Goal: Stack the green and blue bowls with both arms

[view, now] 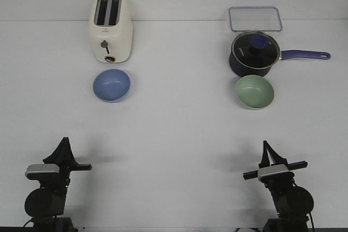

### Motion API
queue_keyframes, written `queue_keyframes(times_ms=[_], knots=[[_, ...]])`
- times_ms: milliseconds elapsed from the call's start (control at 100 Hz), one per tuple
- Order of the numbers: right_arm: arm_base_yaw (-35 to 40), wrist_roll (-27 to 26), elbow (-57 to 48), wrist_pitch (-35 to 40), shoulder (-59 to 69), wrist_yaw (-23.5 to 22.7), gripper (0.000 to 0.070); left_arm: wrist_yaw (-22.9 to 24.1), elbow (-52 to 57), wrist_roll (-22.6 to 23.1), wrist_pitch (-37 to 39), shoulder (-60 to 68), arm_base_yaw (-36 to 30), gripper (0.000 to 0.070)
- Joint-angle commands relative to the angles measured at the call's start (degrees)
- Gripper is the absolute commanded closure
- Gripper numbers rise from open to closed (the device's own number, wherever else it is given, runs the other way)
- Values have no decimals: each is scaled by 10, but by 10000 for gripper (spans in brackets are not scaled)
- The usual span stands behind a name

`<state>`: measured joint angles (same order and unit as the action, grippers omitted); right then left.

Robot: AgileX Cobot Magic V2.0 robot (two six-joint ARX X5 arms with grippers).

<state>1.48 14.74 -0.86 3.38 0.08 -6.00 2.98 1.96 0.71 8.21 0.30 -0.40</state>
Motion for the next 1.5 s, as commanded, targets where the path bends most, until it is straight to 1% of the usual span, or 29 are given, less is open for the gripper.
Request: queue_keyframes(times_ms=[0, 850, 890, 950, 1000, 1040, 1090, 1150, 1240, 1330, 1370, 1450, 1490], knots=[[0, 1, 1, -8, 0, 0, 700, -2, -11, -1, 9, -1, 0, 685], [1, -5, 1, -8, 0, -4, 700, -2, -11, -1, 9, -1, 0, 685], [1, -21, 1, -8, 0, -7, 700, -2, -11, -1, 9, -1, 0, 685], [1, -68, 1, -8, 0, -7, 700, -2, -11, -1, 9, -1, 0, 685], [1, -125, 1, -9, 0, -7, 700, -2, -11, -1, 9, -1, 0, 685], [1, -185, 1, -9, 0, -5, 700, -2, -11, -1, 9, -1, 0, 685], [1, -257, 1, -12, 0, 7, 700, -2, -11, -1, 9, -1, 0, 685], [0, -301, -3, -12, 0, 32, 700, -2, -11, -1, 9, -1, 0, 685], [0, -330, -28, 8, 1, 60, 700, -2, -11, -1, 9, -1, 0, 685], [0, -331, -73, 45, 20, 72, 700, -2, -11, -1, 9, -1, 0, 685], [0, -332, -97, 63, 36, 77, 700, -2, -11, -1, 9, -1, 0, 685], [0, -356, -149, 94, 85, 91, 700, -2, -11, -1, 9, -1, 0, 685], [0, -358, -178, 107, 117, 96, 700, -2, -11, -1, 9, -1, 0, 685]])
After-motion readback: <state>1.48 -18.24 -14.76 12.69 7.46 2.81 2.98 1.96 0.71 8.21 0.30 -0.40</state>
